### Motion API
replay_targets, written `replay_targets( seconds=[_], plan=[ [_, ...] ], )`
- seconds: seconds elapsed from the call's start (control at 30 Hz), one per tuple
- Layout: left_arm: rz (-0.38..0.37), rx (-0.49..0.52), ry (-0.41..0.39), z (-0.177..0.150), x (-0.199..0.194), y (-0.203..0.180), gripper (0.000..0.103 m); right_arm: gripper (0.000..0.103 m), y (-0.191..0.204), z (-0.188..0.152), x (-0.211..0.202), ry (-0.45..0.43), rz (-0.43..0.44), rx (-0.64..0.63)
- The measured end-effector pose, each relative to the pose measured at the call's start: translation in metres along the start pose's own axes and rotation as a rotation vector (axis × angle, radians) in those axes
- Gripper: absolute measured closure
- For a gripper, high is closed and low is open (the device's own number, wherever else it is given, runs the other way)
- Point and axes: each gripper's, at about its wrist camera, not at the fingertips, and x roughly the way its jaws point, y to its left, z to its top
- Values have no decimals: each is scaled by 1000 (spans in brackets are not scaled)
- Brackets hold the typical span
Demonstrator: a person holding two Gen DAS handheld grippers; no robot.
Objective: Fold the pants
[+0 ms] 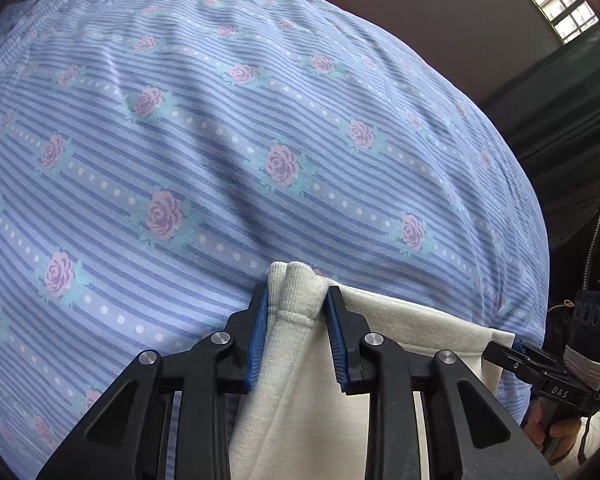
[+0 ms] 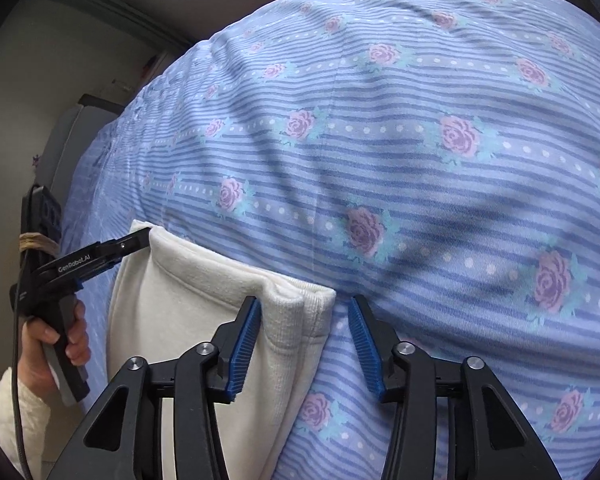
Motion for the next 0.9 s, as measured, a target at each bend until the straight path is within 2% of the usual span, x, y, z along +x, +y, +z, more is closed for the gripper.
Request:
replay_targets(
  seconds=[0.07, 0.13, 0.27, 0.33, 0.5, 0.73, 0.9],
  plan=[
    [-2, -11, -2, -1, -1, -3, 81, 73, 0, 4, 1, 19, 25, 4],
    [7, -19, -13, -1, -5, -8, 85, 78, 3, 9, -3, 34, 26, -6],
    [4, -32, -68, -4, -28, -20, 86, 81, 29, 6, -32, 2, 2, -121],
    [-8, -33, -99, -8, -44, -25, 87, 82, 48, 3, -54, -26, 16, -181],
    [-27, -14, -206, -25, -109, -38, 87, 82, 100, -15, -111, -78, 54, -341],
    [10, -8, -324, -77, -210, -44, 87, 82, 166, -62, -180, -105, 115, -540],
    [43, -41, -405, -138, -282, -36, 87, 82, 214, -114, -218, -99, 161, -683]
  ],
)
